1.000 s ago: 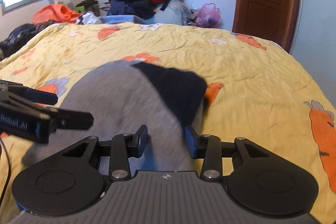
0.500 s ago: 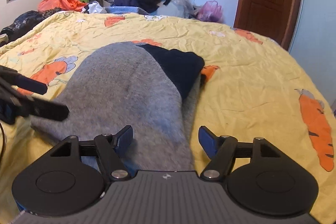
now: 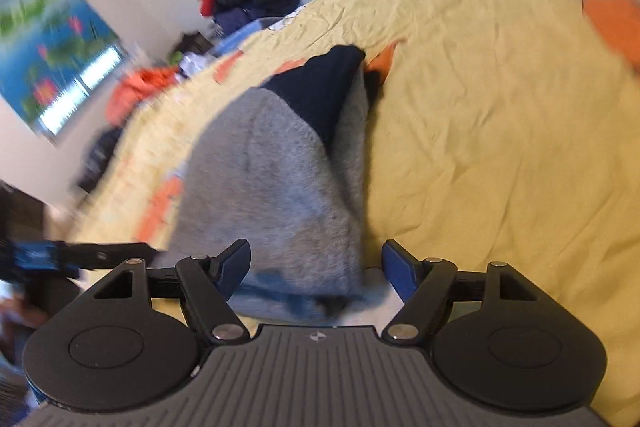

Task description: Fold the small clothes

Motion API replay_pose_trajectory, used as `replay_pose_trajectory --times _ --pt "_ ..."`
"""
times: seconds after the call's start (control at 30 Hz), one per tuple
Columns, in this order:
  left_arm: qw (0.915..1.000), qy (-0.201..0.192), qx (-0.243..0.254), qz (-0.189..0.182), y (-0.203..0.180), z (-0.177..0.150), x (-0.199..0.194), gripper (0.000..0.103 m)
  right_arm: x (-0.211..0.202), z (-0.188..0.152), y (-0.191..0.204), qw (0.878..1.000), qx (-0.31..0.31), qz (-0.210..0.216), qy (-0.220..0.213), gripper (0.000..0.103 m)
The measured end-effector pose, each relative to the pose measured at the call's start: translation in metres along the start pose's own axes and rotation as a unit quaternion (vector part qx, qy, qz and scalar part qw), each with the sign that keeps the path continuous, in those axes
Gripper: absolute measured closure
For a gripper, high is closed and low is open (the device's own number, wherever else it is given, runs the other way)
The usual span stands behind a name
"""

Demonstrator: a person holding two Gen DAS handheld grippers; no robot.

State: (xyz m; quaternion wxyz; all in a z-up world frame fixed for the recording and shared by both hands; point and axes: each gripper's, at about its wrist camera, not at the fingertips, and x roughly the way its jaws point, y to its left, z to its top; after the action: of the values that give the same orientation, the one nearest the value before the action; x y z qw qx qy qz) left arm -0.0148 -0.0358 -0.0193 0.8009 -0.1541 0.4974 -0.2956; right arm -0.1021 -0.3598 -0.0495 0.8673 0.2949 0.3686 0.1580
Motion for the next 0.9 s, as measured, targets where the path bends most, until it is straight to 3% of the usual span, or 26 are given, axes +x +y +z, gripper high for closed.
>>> replay_pose_trajectory --times 0.07,0.2,0.47,0.57,0.63,0.7,0.8,0.9 --pt "0.9999 0.011 -0.006 -0.009 0.0 0.003 0.004 0.0 0.003 -0.002 -0.004 0.999 0.018 0.037 0.011 0.029" --pt "0.9993 0.037 0.008 0.002 -0.004 0.006 0.014 0.0 0.011 -0.002 -0.003 0.998 0.039 0.047 0.013 0.029" --pt "0.9942 0.038 0.072 0.07 -0.026 -0.004 0.025 0.0 0.013 0.007 -0.013 0.997 0.061 0.056 0.01 0.029" --pt "0.9915 0.036 0.087 0.09 -0.033 -0.008 0.028 0.0 0.014 0.005 -0.011 0.996 0.058 0.064 0.008 0.023" --pt "0.9901 0.034 0.093 0.1 -0.036 -0.009 0.03 0.0 0.017 0.004 -0.006 0.996 0.055 0.068 0.005 0.011" --pt "0.9897 0.033 0.091 0.105 -0.037 -0.008 0.031 0.0 0.02 0.004 -0.001 0.996 0.053 0.069 0.009 0.007" --pt "0.9889 0.033 0.094 0.11 -0.039 -0.007 0.034 0.0 0.025 0.004 0.006 0.998 0.032 0.06 0.015 0.007" --pt "0.9876 0.031 0.101 0.116 -0.041 -0.008 0.036 0.0 0.026 0.005 0.004 0.996 0.055 0.062 0.017 0.011"
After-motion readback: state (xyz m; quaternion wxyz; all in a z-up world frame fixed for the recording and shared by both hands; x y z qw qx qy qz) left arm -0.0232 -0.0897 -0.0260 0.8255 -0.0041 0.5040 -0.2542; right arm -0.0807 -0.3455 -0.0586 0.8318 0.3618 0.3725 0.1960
